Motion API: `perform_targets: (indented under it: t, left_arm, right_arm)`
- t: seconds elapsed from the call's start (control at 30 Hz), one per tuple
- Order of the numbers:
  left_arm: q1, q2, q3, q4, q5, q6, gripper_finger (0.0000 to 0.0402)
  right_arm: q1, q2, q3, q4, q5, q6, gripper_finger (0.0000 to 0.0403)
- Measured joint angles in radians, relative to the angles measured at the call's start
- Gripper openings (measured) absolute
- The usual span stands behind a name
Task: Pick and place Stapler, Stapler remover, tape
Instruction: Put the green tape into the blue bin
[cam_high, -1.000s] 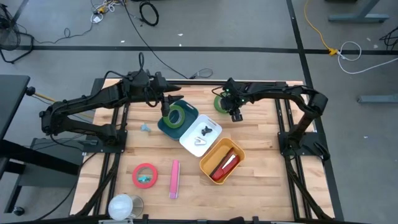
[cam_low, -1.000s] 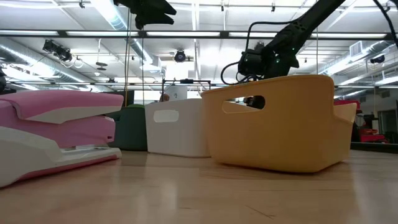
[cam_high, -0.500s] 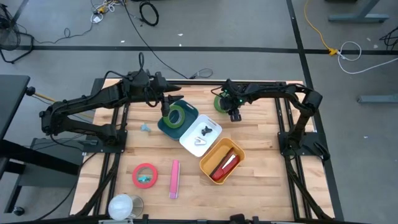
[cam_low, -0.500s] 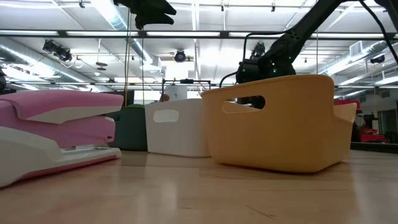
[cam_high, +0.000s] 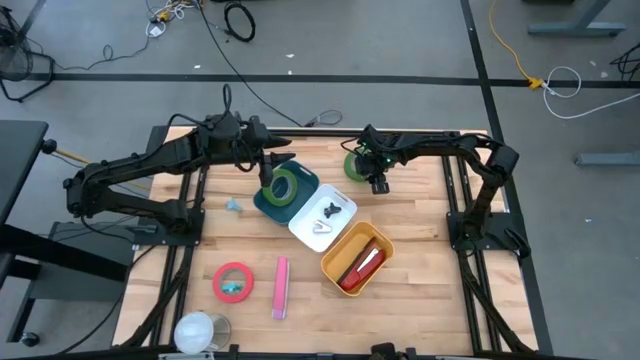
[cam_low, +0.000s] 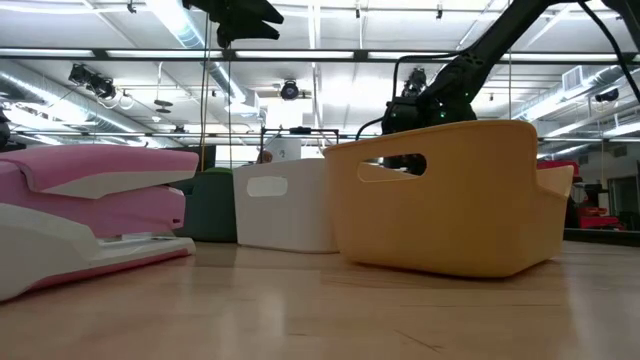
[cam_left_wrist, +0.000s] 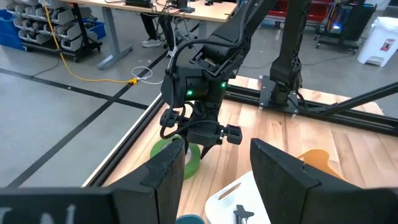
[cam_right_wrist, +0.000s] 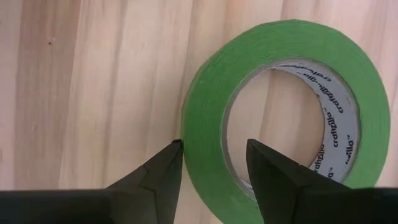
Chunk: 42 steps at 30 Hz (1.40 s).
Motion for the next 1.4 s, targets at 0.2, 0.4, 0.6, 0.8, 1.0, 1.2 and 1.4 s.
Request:
perform_targets:
  t: [0.2, 0.4, 0.6, 0.8, 1.0, 1.2, 1.4]
  left_arm:
    - [0.000, 0.000, 0.000, 0.000, 0.000, 0.000, 0.0186]
    - [0.000, 0.000, 0.000, 0.000, 0.000, 0.000, 0.0186]
    - [0.000, 0.000, 0.000, 0.000, 0.000, 0.000, 0.0186]
    - [0.000, 0.000, 0.000, 0.000, 0.000, 0.000, 0.0186]
    - [0.000, 0.000, 0.000, 0.000, 0.000, 0.000, 0.0186]
    - [0.000, 0.000, 0.000, 0.000, 0.000, 0.000, 0.0186]
    - [0.000, 0.000, 0.000, 0.000, 0.000, 0.000, 0.0186]
  right_arm:
    - [0.000, -0.001, -0.035, 0.023, 0.008, -0.025, 0.0178]
    - [0.001, -0.002, -0.052, 0.043, 0.029, 0.007, 0.0177]
    - [0.004, -0.001, -0.054, 0.056, 0.029, 0.010, 0.0146]
    - [0.004, -0.001, -0.054, 0.057, 0.028, 0.010, 0.0102]
    - [0.004, -0.002, -0.054, 0.057, 0.028, 0.010, 0.0094]
    - [0.004, -0.002, -0.039, 0.053, 0.030, 0.010, 0.0092]
    - [0.004, -0.030, 0.001, 0.050, 0.030, 0.040, 0.0087]
